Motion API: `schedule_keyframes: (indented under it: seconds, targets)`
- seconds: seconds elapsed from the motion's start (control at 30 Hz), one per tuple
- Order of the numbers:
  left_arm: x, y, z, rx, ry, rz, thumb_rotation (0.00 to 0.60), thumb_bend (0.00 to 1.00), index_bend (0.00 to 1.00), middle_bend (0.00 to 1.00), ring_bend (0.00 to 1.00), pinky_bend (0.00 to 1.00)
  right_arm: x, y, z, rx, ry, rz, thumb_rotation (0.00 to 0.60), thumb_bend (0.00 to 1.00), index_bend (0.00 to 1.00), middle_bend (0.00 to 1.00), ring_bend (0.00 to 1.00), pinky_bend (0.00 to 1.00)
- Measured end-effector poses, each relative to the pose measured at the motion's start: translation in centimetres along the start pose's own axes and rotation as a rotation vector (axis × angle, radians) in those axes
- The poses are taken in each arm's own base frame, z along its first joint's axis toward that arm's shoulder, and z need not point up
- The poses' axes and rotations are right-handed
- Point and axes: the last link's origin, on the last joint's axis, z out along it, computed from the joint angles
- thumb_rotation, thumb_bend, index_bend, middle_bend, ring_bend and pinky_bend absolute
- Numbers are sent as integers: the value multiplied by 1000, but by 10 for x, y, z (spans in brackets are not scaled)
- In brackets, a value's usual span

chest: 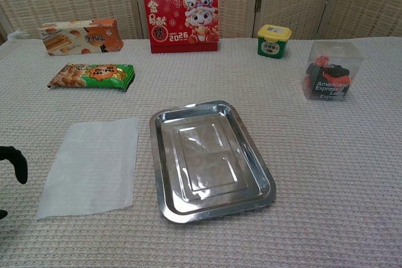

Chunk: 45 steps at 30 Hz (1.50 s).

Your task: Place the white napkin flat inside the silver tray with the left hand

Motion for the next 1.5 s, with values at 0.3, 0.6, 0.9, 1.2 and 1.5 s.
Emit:
schedule_keyframes:
  seconds: [0.3, 0.6, 0.9, 1.2, 1.5]
  targets:
    - [-19, 1, 9, 14, -28, -39, 600, 272, 488, 1000, 1000, 1000, -1, 3, 2, -11, 3, -3, 600, 409, 0, 0, 0, 0]
    - [-28, 13, 16, 5, -41, -55, 600, 274, 482, 1000, 1000, 1000, -2, 3, 4, -14, -3, 1, 600, 409, 0, 0, 0, 0]
    - [-38, 14, 30, 29, -71, -68, 600, 274, 478, 1000, 1000, 1000, -1, 4, 2, -16, -15, 13, 600, 409, 0, 0, 0, 0]
    - [-43, 10, 36, 33, -69, -35, 600, 274, 478, 1000, 1000, 1000, -4, 6, 3, -21, -44, 19, 600, 409, 0, 0, 0, 0]
    - [-48, 10, 38, 4, -42, 19, 600, 369, 523, 1000, 1000, 1000, -5, 6, 3, -20, -51, 20, 600, 410, 0, 0, 0, 0]
